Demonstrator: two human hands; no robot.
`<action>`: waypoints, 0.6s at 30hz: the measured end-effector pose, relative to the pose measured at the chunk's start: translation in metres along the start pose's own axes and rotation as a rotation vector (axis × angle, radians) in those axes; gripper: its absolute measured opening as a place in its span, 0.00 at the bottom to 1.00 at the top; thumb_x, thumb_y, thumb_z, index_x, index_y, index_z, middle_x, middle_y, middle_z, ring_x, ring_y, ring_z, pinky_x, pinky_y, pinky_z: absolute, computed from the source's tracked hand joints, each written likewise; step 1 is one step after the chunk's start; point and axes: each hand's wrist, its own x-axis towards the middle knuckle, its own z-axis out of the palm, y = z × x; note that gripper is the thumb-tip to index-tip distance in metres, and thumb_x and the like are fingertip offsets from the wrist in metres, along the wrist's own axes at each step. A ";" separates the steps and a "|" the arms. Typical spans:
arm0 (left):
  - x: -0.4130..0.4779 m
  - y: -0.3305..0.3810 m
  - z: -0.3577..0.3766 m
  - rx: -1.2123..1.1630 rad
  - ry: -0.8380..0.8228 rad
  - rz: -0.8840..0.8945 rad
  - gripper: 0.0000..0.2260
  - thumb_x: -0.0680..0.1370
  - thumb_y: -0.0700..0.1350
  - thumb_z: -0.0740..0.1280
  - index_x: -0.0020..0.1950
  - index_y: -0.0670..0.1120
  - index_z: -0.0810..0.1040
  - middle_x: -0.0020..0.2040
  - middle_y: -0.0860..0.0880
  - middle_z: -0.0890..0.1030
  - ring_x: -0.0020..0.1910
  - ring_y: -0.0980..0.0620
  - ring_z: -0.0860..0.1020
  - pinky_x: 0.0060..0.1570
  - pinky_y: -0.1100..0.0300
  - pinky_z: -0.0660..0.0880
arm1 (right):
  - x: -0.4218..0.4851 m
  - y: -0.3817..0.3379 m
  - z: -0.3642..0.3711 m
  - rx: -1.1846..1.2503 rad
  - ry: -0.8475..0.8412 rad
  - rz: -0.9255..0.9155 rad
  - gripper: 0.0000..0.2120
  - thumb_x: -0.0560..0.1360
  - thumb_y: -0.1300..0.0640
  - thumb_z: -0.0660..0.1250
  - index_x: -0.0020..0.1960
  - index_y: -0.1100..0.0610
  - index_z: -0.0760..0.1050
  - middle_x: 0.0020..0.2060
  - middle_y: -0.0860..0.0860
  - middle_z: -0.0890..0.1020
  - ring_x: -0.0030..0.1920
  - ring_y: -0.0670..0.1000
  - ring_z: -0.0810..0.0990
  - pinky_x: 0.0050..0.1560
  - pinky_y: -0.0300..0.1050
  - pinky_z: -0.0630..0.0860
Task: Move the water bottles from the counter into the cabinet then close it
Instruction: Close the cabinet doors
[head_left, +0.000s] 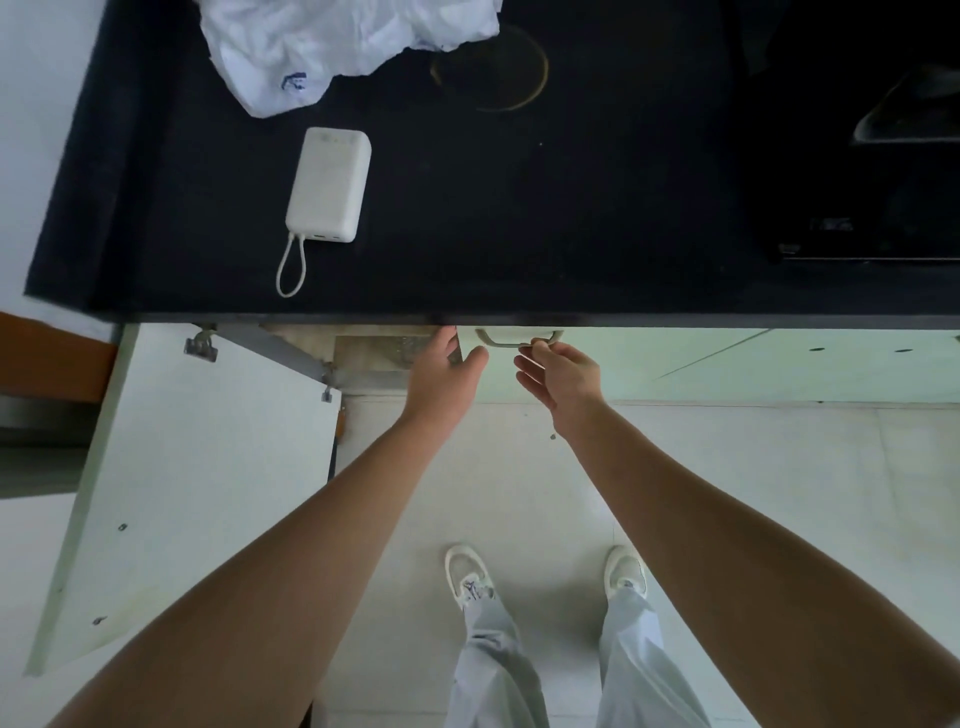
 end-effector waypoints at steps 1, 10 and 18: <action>0.001 -0.001 -0.003 0.023 -0.006 -0.003 0.17 0.77 0.45 0.65 0.67 0.51 0.76 0.63 0.61 0.78 0.66 0.61 0.74 0.65 0.56 0.71 | -0.001 -0.002 0.000 -0.006 0.000 0.007 0.03 0.80 0.61 0.68 0.48 0.60 0.79 0.46 0.53 0.87 0.45 0.50 0.87 0.48 0.45 0.84; -0.053 -0.005 -0.033 0.303 0.036 0.028 0.18 0.81 0.51 0.63 0.69 0.47 0.76 0.68 0.50 0.79 0.66 0.50 0.76 0.63 0.55 0.71 | -0.051 0.001 -0.028 -0.212 -0.064 -0.056 0.11 0.81 0.58 0.64 0.61 0.60 0.77 0.50 0.54 0.86 0.52 0.55 0.86 0.54 0.49 0.82; -0.159 -0.052 -0.072 0.992 -0.013 0.187 0.25 0.80 0.58 0.56 0.66 0.43 0.77 0.61 0.44 0.82 0.59 0.40 0.78 0.58 0.46 0.73 | -0.141 0.038 -0.087 -1.616 -0.166 -0.736 0.25 0.79 0.44 0.60 0.74 0.53 0.66 0.69 0.50 0.74 0.71 0.53 0.68 0.69 0.51 0.68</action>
